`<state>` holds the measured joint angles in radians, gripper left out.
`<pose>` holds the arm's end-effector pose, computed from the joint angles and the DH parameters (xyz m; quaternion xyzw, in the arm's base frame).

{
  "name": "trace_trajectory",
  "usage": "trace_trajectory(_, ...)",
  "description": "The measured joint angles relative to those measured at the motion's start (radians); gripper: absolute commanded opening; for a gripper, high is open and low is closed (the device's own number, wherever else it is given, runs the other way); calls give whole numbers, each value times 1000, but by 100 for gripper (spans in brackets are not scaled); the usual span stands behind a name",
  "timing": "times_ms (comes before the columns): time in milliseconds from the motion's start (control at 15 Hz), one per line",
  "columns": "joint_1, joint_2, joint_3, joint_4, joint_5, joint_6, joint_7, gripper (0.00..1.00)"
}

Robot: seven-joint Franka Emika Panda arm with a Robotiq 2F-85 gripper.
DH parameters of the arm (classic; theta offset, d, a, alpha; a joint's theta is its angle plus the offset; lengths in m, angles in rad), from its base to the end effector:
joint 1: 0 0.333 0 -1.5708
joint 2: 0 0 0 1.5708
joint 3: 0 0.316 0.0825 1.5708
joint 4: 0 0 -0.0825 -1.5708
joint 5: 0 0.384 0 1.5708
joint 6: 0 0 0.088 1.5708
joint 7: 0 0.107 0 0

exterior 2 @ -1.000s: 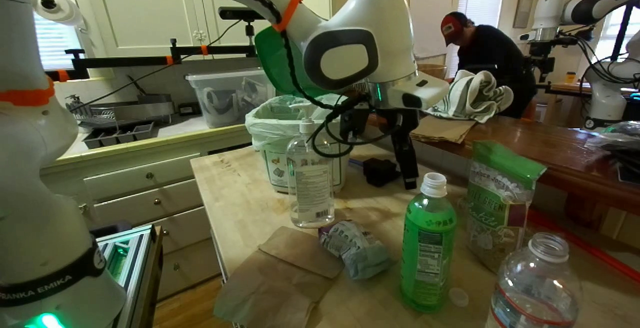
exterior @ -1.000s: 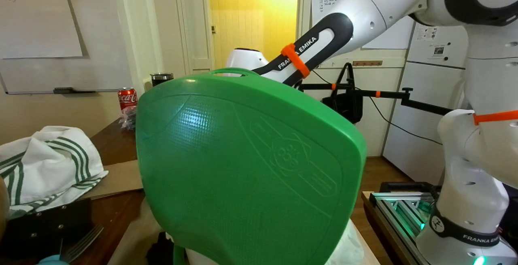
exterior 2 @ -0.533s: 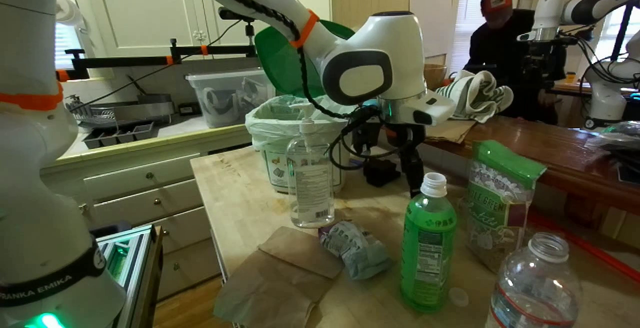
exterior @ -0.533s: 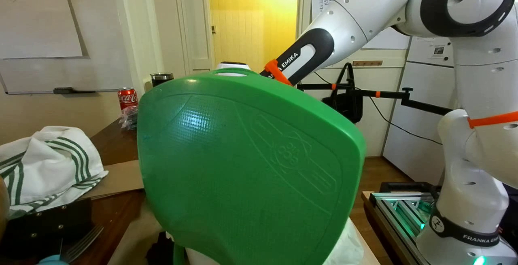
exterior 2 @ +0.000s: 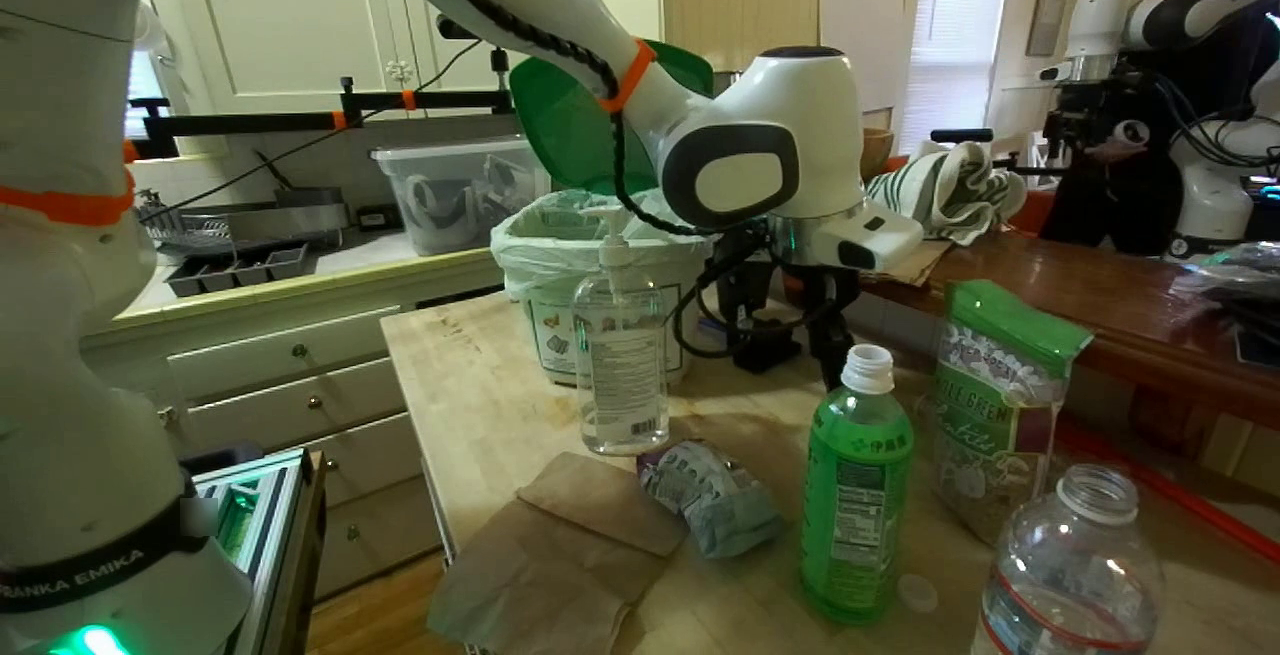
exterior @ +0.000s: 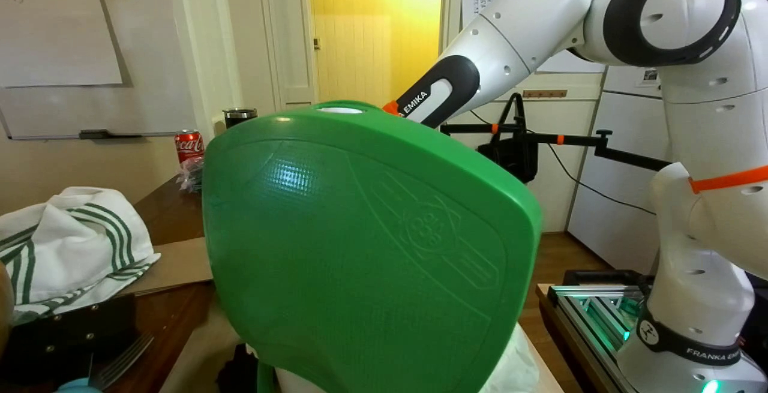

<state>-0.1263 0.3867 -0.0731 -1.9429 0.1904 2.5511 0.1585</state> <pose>0.6276 -0.1267 0.3057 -0.9623 0.2436 -0.1123 0.0457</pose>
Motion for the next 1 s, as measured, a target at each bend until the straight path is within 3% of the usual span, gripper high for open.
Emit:
trace_trajectory(867, 2, 98, 4, 84, 18, 0, 60, 100)
trace_trajectory(1000, 2, 109, 5, 93, 18, 0, 66, 86)
